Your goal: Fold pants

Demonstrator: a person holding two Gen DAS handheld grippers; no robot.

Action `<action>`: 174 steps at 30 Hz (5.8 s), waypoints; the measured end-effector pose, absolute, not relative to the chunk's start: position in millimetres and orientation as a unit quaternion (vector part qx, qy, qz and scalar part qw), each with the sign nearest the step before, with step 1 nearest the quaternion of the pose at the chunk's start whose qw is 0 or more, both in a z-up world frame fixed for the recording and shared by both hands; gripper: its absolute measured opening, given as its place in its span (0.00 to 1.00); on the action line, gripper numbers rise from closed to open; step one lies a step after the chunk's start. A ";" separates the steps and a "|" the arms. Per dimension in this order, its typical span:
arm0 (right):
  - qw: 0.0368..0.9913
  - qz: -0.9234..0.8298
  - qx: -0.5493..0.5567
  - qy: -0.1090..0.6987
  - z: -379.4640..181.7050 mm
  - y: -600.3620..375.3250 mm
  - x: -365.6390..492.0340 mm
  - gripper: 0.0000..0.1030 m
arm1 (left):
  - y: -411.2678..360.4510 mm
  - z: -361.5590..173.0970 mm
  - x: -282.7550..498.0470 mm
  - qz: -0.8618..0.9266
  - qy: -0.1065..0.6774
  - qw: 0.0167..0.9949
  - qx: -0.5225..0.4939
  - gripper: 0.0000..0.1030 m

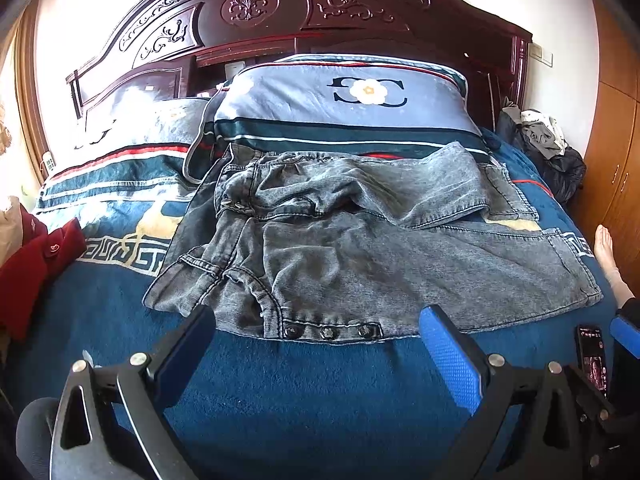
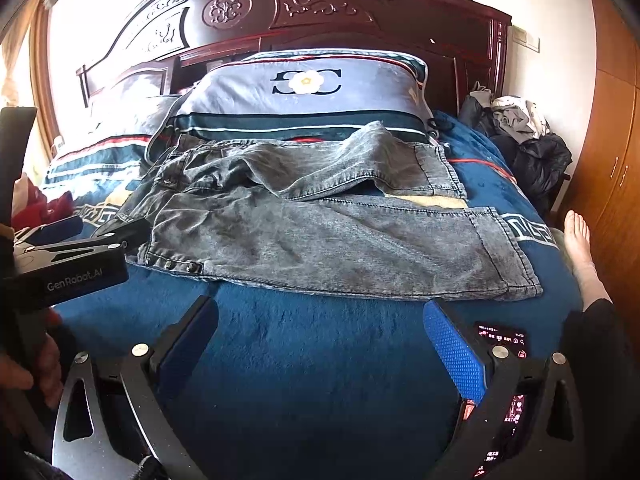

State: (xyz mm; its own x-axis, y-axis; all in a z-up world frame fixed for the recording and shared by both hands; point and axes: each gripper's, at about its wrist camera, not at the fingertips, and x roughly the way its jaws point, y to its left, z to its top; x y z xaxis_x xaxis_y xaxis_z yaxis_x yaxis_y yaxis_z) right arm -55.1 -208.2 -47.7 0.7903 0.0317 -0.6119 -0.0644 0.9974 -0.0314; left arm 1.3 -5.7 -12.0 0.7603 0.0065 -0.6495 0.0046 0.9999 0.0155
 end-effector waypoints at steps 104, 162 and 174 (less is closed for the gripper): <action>0.933 0.033 -0.013 0.357 5.9 -278.2 208.9 1.00 | 97.6 -17.5 243.6 0.078 0.425 0.900 0.062 1.00; 0.954 -0.001 -0.106 0.279 51.6 -242.9 328.8 0.08 | 152.0 11.8 354.0 0.005 0.350 0.937 -0.005 0.17; 0.948 0.062 -0.153 0.274 36.2 -244.0 215.4 0.08 | 165.3 18.0 225.2 -0.077 0.349 0.934 -0.025 0.17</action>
